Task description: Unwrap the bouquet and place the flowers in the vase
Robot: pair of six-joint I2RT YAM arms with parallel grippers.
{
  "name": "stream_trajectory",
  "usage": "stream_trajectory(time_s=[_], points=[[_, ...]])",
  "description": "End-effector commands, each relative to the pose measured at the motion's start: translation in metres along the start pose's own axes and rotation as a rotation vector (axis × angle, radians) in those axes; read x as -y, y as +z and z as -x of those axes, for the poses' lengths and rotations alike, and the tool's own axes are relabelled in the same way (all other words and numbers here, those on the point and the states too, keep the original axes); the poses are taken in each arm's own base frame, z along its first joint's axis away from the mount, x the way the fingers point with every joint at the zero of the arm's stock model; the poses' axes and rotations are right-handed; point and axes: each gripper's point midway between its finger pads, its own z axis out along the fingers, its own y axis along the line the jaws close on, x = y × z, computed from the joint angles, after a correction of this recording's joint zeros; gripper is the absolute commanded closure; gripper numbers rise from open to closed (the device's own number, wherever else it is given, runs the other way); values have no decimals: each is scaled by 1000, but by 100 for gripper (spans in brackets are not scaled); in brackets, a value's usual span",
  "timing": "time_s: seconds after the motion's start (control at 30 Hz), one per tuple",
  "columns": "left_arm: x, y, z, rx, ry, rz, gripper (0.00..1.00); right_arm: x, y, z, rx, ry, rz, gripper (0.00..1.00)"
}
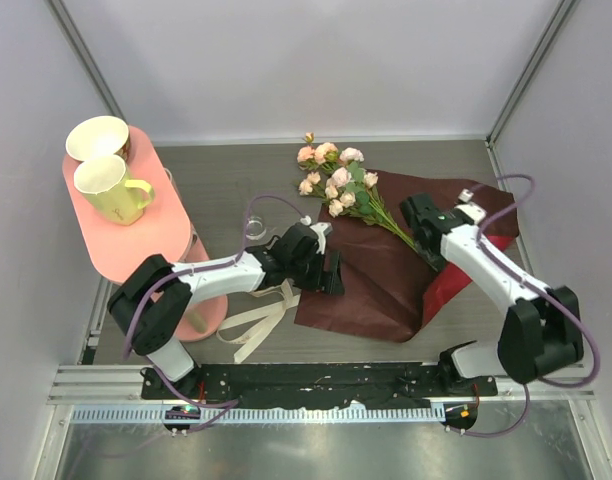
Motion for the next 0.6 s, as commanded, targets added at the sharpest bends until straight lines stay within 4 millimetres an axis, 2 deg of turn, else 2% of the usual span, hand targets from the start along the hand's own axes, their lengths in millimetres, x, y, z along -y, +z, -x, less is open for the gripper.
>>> stream_trajectory(time_s=[0.0, 0.07, 0.1, 0.17, 0.23, 0.27, 0.37, 0.43, 0.47, 0.57], points=[[13, -9, 20, 96, 4, -45, 24, 84, -17, 23, 132, 264, -212, 69], [16, -12, 21, 108, 5, -55, 24, 103, -20, 15, 118, 310, -231, 69], [15, -12, 19, 106, -2, -56, 24, 110, -25, 16, 123, 385, -202, 70], [18, -15, 20, 108, 0, -68, 24, 126, -23, 1, 82, 433, -219, 71], [20, -17, 20, 108, -1, -74, 24, 141, -33, 1, 100, 523, -210, 73], [20, -18, 19, 104, 0, -74, 24, 150, -39, 2, 112, 526, -218, 73], [23, -24, 22, 118, 9, -85, 24, 159, -58, 27, 206, 524, -173, 73], [28, -28, 25, 125, 12, -99, 23, 156, -63, 35, 214, 503, -147, 71], [29, -29, 25, 124, 13, -105, 23, 145, -62, 40, 213, 501, -108, 70], [38, -33, 30, 132, 16, -131, 23, 122, -52, 36, 161, 511, -73, 70]])
